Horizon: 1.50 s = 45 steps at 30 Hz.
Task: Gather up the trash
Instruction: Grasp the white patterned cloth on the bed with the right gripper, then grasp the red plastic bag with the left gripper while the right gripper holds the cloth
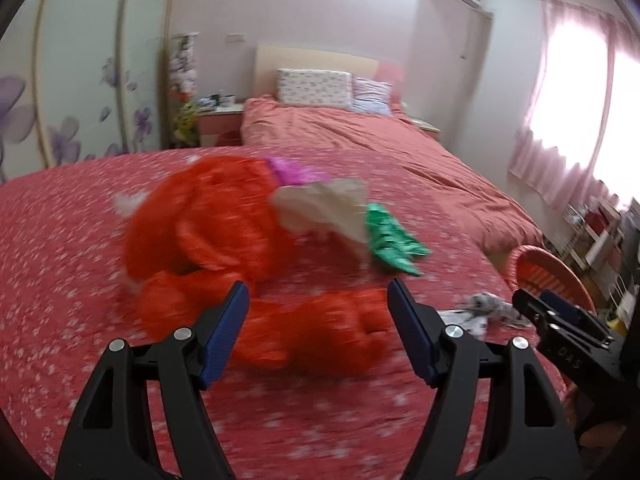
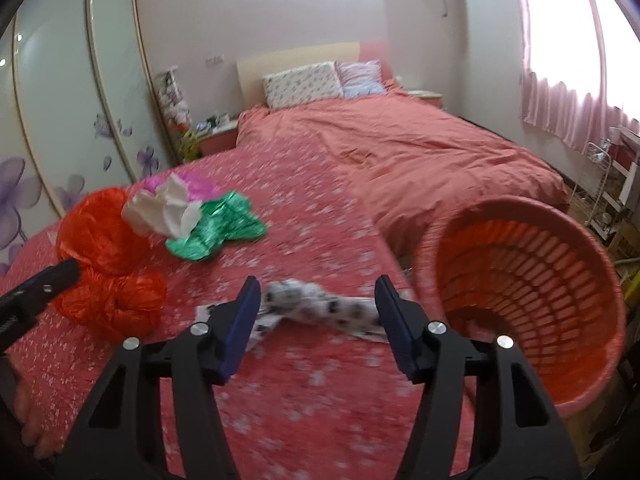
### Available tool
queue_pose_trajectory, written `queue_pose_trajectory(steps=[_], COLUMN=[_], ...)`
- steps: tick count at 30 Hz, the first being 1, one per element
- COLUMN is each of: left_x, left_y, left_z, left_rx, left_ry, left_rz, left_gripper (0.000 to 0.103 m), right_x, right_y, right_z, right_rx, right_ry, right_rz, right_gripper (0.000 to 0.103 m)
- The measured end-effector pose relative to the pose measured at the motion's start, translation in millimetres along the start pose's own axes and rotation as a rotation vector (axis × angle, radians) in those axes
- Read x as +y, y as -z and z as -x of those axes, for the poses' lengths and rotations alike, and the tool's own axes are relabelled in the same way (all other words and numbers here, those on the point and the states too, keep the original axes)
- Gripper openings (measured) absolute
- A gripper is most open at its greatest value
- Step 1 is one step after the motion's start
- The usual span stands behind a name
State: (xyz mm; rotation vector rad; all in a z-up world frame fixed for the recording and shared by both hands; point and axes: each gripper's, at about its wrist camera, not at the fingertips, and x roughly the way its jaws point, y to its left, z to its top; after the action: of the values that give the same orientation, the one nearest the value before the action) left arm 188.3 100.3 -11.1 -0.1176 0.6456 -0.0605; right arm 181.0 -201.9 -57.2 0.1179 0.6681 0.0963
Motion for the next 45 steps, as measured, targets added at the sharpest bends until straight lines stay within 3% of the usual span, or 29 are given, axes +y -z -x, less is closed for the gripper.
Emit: queue_pose_trajectory(steps=[9,14,17,29,36,45], left_x=[28,24,18,-5,-11,-29], left_y=[13,17,18,13,9,11], left_z=[-1,-4,-5,-15,-1,-35], left_rx=[0.025,0.035,0.038,0.062,-0.012,0.089], left_ry=[-0.021,0.001,0.014,0.042,0.042,0.049], left_rz=[0.048,0.045,0.039,0.025,0.002,-0.021], left_gripper=[0.071,0.071,0.071,0.071,0.071,0.071], right_x=[25,25,24,15,6,-6], right_y=[5,6,5,-8,-12,-15], right_z=[-40,-44,-42,-10,4,14], right_rx=[0.135,0.142,0.131,0.024,-0.016,-0.043], right_ry=[0.051,0.070,0.062,0.035,0.037,0.048], right_rz=[0.051,0.083,0.083,0.045,0.019,-0.004], right_gripper=[0.035,0.015,0.011,0.010,0.010,0.010])
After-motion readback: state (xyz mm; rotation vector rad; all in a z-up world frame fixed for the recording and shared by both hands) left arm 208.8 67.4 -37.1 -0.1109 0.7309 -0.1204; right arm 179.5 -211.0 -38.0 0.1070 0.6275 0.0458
